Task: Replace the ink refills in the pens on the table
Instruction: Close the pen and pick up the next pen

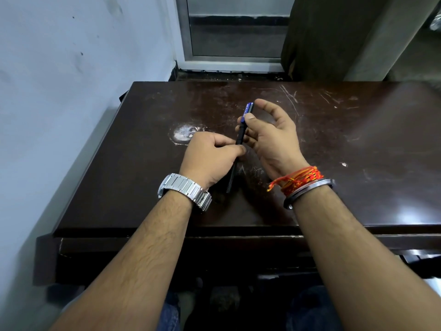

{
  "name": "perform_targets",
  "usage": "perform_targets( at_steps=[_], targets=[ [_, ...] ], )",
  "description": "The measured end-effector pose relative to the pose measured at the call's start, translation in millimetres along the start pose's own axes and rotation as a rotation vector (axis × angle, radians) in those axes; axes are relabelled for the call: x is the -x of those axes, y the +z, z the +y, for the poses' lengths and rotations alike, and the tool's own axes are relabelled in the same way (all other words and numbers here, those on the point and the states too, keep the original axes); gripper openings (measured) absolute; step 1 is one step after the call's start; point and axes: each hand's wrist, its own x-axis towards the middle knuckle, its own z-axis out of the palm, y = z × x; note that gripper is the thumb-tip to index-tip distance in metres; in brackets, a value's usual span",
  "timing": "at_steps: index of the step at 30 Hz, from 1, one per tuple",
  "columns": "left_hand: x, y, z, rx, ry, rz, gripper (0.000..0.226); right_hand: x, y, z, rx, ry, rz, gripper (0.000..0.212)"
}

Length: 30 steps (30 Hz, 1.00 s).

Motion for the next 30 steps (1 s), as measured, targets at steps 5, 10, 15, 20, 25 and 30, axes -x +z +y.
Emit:
perform_targets(
  at_steps=[5, 10, 15, 20, 25, 30],
  targets=[
    [1, -1, 4, 0.145, -0.046, -0.035, 0.010, 4, 5, 0, 0.037, 0.078, -0.115, 0.040],
    [1, -1, 7, 0.316, -0.153, -0.111, 0.016, 6, 5, -3, 0.025, 0.129, -0.170, 0.040],
    [4, -4, 13, 0.484, -0.238, -0.233, 0.020, 4, 3, -5, 0.004, 0.156, -0.195, 0.036],
    [5, -5, 13, 0.512, -0.252, -0.291, 0.026, 2, 3, 1, 0.007, 0.115, -0.157, 0.025],
    [7, -2, 12, 0.534, -0.269, -0.311, 0.025, 2, 1, 2, 0.021, 0.114, -0.170, 0.030],
    [8, 3, 13, 0.679, -0.299, -0.319, 0.026, 4, 1, 0, 0.020, 0.116, -0.191, 0.030]
  ],
)
